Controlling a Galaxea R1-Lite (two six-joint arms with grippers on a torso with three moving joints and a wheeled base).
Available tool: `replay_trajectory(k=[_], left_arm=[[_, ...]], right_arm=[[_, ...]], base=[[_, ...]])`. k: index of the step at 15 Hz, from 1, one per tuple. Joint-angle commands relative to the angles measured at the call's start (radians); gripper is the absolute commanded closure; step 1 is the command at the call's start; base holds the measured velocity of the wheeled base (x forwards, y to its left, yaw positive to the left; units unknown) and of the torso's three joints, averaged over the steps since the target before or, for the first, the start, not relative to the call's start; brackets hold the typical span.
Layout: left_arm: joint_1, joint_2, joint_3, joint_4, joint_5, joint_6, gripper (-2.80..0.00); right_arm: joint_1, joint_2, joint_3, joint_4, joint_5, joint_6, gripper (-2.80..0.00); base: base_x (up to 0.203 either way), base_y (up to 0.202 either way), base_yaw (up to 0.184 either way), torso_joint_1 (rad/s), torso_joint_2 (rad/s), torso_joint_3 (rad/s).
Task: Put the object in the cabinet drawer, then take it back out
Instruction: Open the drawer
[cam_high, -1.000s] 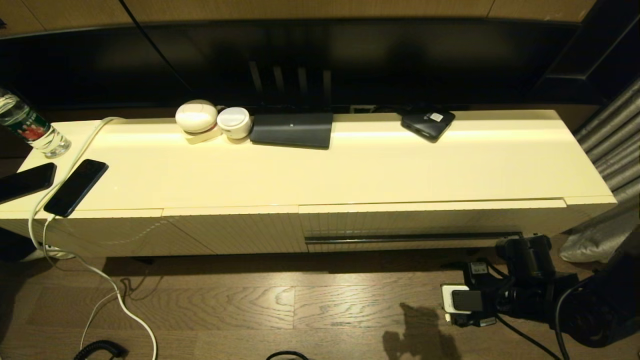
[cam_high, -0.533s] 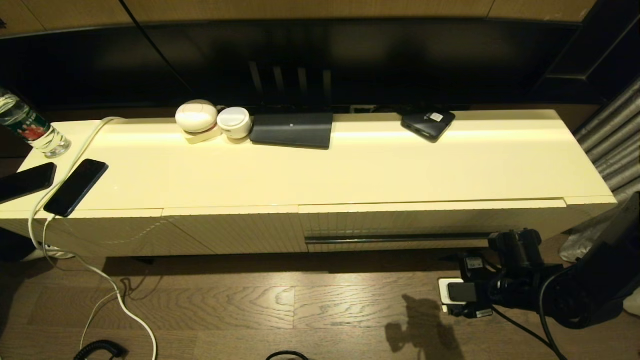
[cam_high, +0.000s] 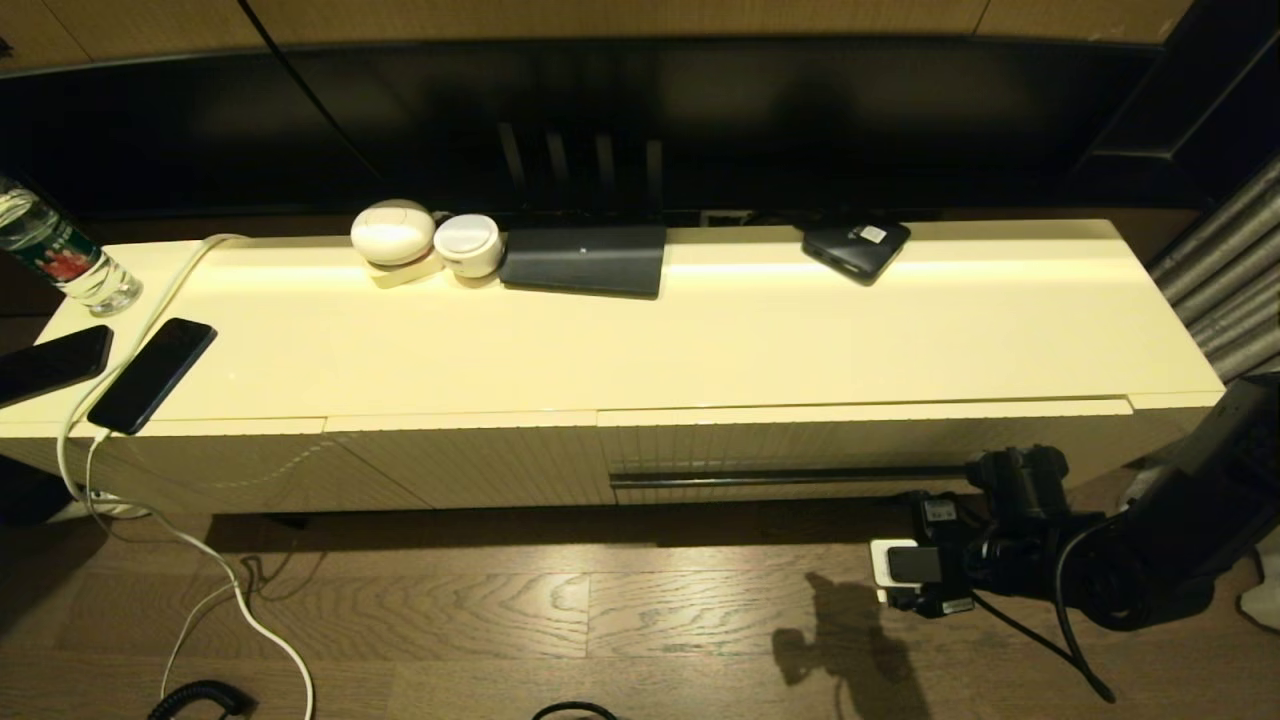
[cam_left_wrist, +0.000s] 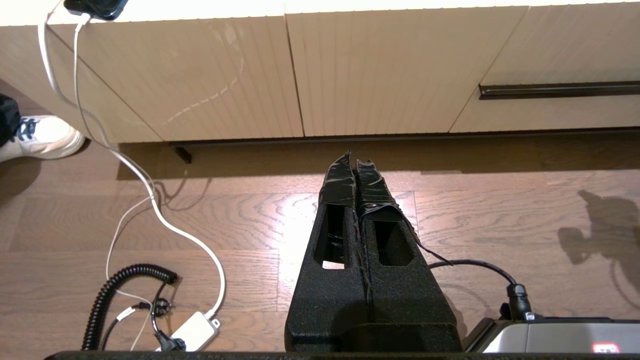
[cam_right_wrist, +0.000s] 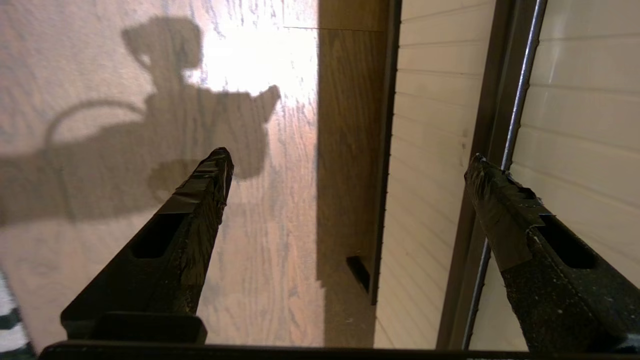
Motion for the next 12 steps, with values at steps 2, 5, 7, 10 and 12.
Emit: replay_trajectory(k=[2, 5, 7, 10, 12], left_arm=[[0.0, 0.0, 0.003, 0.0, 0.001, 0.0, 0.0], [0.0, 0.0, 0.003, 0.0, 0.001, 0.0, 0.0], [0.0, 0.0, 0.002, 0.0, 0.001, 0.0, 0.0], [0.0, 0.0, 0.002, 0.0, 0.001, 0.0, 0.0], [0.0, 0.0, 0.002, 0.0, 0.001, 0.0, 0.0]], right_arm=[[-0.004, 0.03, -0.036, -0.004, 0.008, -0.018, -2.8], [-0.009, 0.051, -0.073, -0.006, 0.008, -0.018, -2.8], [-0.009, 0.072, -0.098, -0.007, 0.007, -0.019, -2.8], [-0.012, 0.093, -0.135, -0.013, 0.004, -0.018, -2.8], [-0.018, 0.099, -0.148, -0.009, 0.003, -0.018, -2.8]], base=[[0.0, 0.0, 0.0, 0.0, 0.0, 0.0], [0.0, 0.0, 0.0, 0.0, 0.0, 0.0], [0.0, 0.0, 0.0, 0.0, 0.0, 0.0], [0.0, 0.0, 0.0, 0.0, 0.0, 0.0], [0.0, 0.0, 0.0, 0.0, 0.0, 0.0]])
